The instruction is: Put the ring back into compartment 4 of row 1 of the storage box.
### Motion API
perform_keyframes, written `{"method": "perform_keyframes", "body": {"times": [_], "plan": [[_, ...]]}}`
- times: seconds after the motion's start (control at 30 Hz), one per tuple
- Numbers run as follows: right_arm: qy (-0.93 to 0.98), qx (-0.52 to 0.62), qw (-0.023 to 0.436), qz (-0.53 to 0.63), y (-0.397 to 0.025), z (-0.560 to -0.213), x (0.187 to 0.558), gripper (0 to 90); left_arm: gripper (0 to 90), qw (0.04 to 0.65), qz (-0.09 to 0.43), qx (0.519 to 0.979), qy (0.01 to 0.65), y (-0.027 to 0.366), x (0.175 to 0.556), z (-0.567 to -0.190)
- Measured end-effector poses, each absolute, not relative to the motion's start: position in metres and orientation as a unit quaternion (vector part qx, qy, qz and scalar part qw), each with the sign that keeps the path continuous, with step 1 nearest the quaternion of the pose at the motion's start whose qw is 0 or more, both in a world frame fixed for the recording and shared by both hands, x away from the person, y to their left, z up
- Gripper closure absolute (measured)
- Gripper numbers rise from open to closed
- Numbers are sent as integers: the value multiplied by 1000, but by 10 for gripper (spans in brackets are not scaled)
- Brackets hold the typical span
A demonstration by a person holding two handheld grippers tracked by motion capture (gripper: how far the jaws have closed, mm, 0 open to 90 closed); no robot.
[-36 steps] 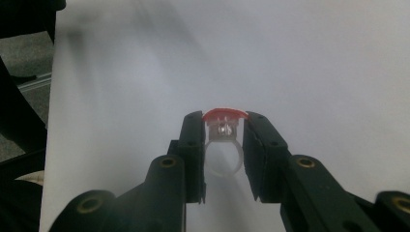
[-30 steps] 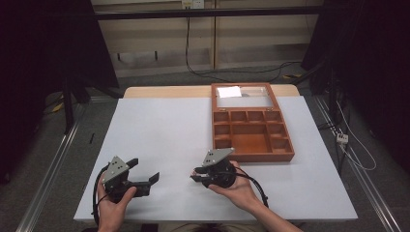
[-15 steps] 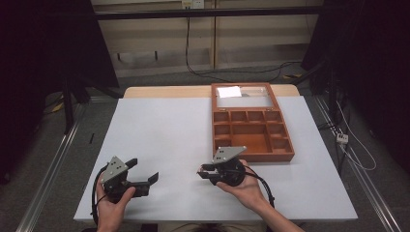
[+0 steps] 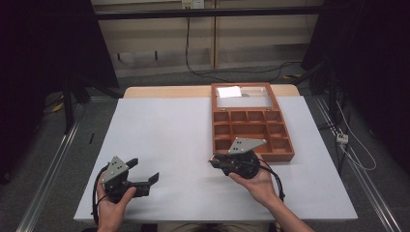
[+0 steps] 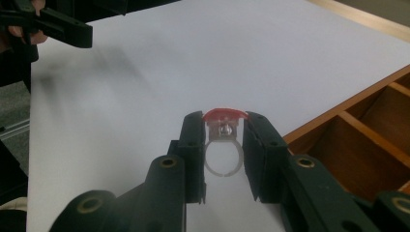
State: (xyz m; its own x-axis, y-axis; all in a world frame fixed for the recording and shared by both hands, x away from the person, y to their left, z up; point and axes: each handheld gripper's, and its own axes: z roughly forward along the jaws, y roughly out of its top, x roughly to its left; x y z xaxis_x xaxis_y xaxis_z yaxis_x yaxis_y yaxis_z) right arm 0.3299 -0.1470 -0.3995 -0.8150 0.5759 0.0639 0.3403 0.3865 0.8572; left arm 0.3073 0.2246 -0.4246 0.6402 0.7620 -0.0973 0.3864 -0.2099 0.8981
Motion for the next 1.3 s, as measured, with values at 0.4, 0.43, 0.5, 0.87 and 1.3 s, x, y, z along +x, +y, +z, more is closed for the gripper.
{"method": "perform_keyframes", "body": {"times": [0.4, 0.43, 0.5, 0.87, 1.3], "plan": [[805, 293, 150, 494, -165, -382, 334, 710, 55, 501, 186, 755, 380, 223, 308, -425], [803, 294, 153, 495, -168, -380, 335, 710, 55, 501, 186, 755, 380, 223, 308, -425], [799, 298, 158, 498, -173, -376, 336, 710, 55, 501, 185, 754, 383, 223, 308, -425], [784, 321, 171, 502, -192, -368, 344, 710, 56, 500, 183, 758, 378, 219, 309, -425], [771, 340, 201, 500, -222, -352, 355, 710, 55, 499, 188, 753, 385, 225, 310, -425]]}}
